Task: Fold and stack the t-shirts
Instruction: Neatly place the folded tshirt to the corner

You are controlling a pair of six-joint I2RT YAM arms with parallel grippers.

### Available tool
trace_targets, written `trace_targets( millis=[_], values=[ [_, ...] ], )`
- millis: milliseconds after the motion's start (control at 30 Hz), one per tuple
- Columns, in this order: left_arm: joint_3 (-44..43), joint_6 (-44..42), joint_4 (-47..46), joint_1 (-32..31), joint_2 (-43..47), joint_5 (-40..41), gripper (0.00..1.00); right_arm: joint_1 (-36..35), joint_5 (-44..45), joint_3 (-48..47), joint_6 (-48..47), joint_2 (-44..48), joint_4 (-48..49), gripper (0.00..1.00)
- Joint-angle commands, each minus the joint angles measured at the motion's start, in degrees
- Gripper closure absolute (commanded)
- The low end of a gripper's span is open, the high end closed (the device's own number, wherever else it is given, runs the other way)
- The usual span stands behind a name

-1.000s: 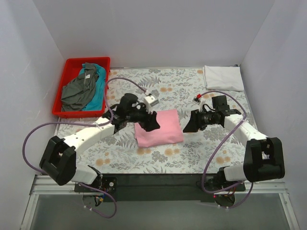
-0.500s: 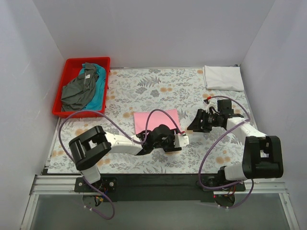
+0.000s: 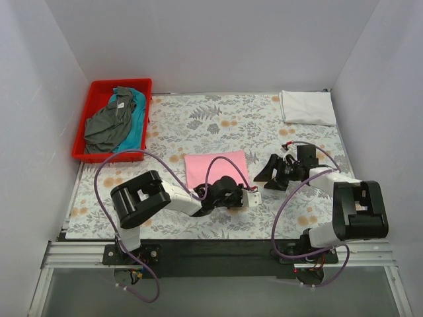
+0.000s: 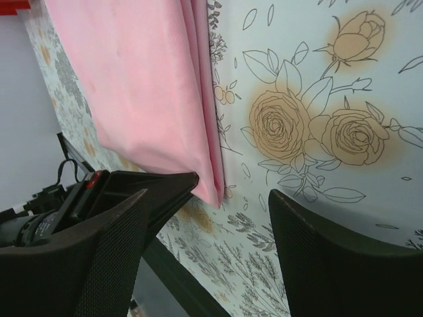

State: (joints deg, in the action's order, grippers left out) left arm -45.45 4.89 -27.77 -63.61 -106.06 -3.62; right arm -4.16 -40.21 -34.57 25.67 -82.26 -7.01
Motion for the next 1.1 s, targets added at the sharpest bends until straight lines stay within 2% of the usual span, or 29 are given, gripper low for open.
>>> trace_targets(
  millis=[0,300,567,667,833,900,1000,1033,1067],
  values=[
    [0.2,2.6,-0.6,0.1,3.2,-2.0,1.0,-0.8,0.0,2.8,7.6,-1.3,11.3,0.21],
    [-3.4,6.9,4.7,2.6,7.4,-5.2,1.0,-5.5,1.6,5.2,17.2,-7.1,25.9,0.2],
    [-4.9,8.0,5.2,3.0,9.3,-5.9,1.0,-8.1,3.3,5.1,22.7,-11.7,31.5,0.2],
    [-5.5,8.6,5.7,3.2,9.1,-6.2,1.0,-9.8,5.0,4.8,26.7,-13.5,36.3,0.23],
    [-5.8,8.7,5.8,3.5,8.8,-6.1,1.0,-12.0,6.2,1.9,31.8,-19.3,41.0,0.36],
    [-6.0,8.9,5.9,3.9,8.9,-6.0,1.0,-13.4,9.2,2.1,33.7,-19.3,42.0,0.4],
    [-5.5,8.7,6.1,4.0,9.5,-6.4,1.0,-14.1,12.2,2.5,34.9,-19.9,43.0,0.57],
    [-5.4,8.7,6.2,4.1,9.6,-6.7,1.0,-14.3,12.2,2.4,34.6,-20.0,43.3,0.71],
    [-5.3,8.7,6.9,4.0,9.8,-6.8,1.0,-14.4,12.3,2.2,34.3,-19.9,43.3,0.78]
  ],
)
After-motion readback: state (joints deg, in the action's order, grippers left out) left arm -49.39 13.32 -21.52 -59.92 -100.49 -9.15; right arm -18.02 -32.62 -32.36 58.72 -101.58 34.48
